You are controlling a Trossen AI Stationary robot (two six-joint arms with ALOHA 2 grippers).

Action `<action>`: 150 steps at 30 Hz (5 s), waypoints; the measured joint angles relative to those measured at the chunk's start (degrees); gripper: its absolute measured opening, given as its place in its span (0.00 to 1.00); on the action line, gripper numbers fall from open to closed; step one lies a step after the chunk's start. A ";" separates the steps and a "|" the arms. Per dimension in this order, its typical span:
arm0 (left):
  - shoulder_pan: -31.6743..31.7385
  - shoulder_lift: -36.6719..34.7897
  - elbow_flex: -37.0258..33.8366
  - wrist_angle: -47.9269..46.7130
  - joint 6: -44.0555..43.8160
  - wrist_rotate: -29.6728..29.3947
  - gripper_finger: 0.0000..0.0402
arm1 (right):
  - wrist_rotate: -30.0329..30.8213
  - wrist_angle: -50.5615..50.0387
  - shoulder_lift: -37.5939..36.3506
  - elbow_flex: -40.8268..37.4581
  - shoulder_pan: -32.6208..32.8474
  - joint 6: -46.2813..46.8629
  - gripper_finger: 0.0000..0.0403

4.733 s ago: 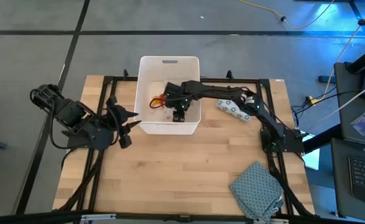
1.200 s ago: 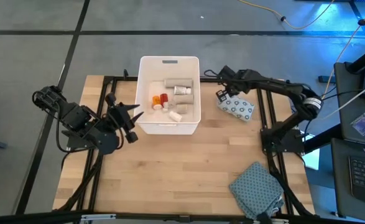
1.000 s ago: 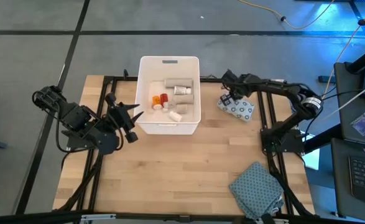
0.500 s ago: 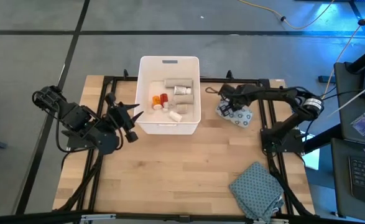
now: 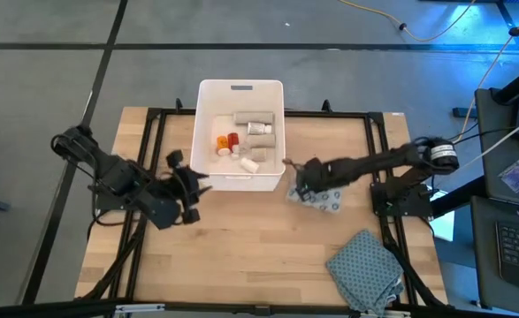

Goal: Pick & place medical supplies in basket/bin
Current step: Put the mailer bag into the white bin

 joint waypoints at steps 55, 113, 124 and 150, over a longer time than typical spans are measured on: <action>-1.03 39.12 0.02 23.55 -4.53 14.26 0.16 | -2.48 -21.89 20.98 40.71 21.18 3.96 0.18; 13.94 45.90 0.24 37.47 -12.07 51.78 0.00 | 21.74 -11.27 39.60 45.99 45.96 5.20 0.84; 12.65 46.33 -0.11 44.22 -15.20 59.05 0.00 | 22.20 -12.73 39.54 46.01 41.62 6.51 0.79; 9.02 36.98 -0.17 21.10 -11.90 37.34 0.00 | 9.83 -9.50 31.32 46.05 45.15 39.36 0.79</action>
